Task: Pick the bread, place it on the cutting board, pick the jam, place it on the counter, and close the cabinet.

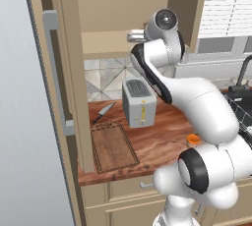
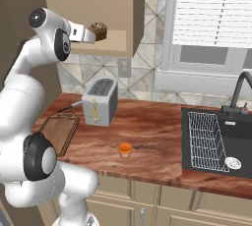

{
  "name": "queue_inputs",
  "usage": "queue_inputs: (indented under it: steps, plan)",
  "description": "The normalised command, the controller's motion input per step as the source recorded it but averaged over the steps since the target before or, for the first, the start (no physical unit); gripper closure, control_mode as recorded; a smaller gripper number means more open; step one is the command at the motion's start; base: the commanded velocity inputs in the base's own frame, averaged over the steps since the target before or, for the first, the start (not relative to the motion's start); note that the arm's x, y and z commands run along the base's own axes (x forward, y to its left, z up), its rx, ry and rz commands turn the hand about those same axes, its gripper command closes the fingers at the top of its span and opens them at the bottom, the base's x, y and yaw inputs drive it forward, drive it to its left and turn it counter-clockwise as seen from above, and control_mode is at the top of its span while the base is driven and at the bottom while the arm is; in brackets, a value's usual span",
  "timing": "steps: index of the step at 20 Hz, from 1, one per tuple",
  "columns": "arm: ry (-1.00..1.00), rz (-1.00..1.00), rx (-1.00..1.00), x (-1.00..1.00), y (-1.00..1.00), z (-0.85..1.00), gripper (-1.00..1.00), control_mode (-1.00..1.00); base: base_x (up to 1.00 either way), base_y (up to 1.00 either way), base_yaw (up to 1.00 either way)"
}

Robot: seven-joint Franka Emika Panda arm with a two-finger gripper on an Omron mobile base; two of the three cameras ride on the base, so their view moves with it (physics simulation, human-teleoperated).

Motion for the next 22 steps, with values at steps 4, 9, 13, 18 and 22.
queue_inputs:
  steps: [4, 9, 13, 18, 22]
  plan:
    - [0.0, -0.01, 0.0, 0.39, 0.0, 0.0, -1.0, -1.0, 0.0, 0.0, 0.0]
    - [0.0, 0.0, 0.0, 0.37, 0.0, 0.0, -1.0, -1.0, 0.0, 0.0, 0.0]
    - [0.0, 0.0, 0.0, 0.36, 0.0, 0.0, -1.0, -1.0, 0.0, 0.0, 0.0]
    - [0.0, 0.0, 0.0, 0.35, 0.0, 0.0, -1.0, -1.0, 0.0, 0.0, 0.0]
    - [0.0, 0.0, 0.0, 0.35, -0.01, 0.0, -1.0, -1.0, 0.0, 0.0, 0.0]
